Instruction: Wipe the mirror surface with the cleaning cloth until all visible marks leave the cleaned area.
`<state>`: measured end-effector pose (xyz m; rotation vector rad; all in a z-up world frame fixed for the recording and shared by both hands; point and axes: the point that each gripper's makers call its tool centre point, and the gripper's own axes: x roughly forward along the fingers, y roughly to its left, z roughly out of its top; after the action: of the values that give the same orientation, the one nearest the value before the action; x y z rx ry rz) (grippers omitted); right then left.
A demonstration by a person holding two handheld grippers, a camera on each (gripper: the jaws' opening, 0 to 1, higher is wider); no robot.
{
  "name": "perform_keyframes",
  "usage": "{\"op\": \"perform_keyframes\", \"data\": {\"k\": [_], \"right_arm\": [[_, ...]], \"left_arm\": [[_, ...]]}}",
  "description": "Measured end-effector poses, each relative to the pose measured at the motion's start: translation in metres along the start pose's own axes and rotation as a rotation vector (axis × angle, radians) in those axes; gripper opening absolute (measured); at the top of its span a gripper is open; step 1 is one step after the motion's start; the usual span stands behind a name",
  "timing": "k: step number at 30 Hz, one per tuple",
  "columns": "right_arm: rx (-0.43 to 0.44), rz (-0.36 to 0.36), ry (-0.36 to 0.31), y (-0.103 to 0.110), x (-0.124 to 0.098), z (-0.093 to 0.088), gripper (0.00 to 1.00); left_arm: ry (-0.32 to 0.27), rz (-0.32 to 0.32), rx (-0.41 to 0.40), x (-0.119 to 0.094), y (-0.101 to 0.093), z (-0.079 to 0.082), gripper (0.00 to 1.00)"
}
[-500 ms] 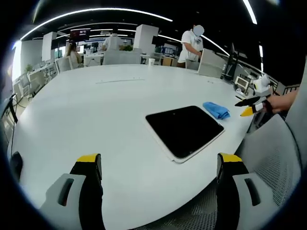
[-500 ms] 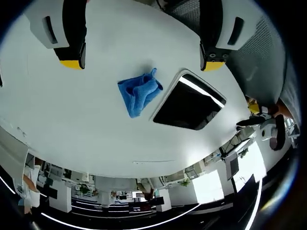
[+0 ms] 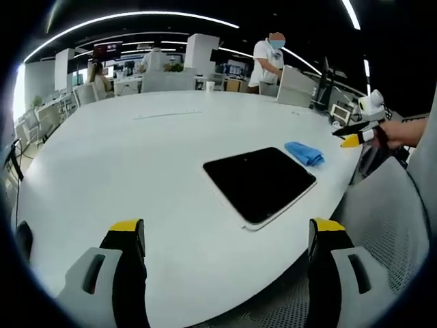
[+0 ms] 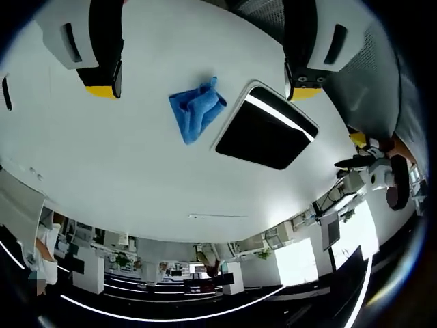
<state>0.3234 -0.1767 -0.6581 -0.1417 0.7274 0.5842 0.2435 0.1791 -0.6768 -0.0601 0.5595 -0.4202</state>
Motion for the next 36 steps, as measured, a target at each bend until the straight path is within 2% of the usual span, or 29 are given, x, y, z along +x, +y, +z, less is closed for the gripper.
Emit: {"op": "perform_keyframes", "data": {"k": [10,20,25,28,30,36], "right_arm": [[0.001,-0.001,0.017,-0.01,0.0,-0.008,0.98],[0.011,-0.01,0.016,-0.014,-0.002,-0.006,0.98],[0.056,-0.01,0.029,-0.016,0.0,0.008,0.98],[0.045,-0.021,0.017,-0.015,-0.003,0.03,0.95],[0.049,-0.037,-0.021,-0.017,-0.002,0.048,0.95],[0.033,-0.059,0.004,-0.018,0.009,0.068,0.94]], "left_arm": [[0.006,-0.005,-0.012,0.003,-0.005,0.0,0.98],[0.015,0.01,-0.011,0.003,-0.002,0.0,0.98],[0.005,0.004,-0.011,0.003,-0.004,0.001,0.98],[-0.005,0.009,-0.007,0.002,-0.003,0.003,0.98],[-0.009,0.004,-0.015,0.002,-0.004,0.003,0.97],[-0.007,-0.01,-0.01,0.003,-0.007,0.003,0.95]]}}
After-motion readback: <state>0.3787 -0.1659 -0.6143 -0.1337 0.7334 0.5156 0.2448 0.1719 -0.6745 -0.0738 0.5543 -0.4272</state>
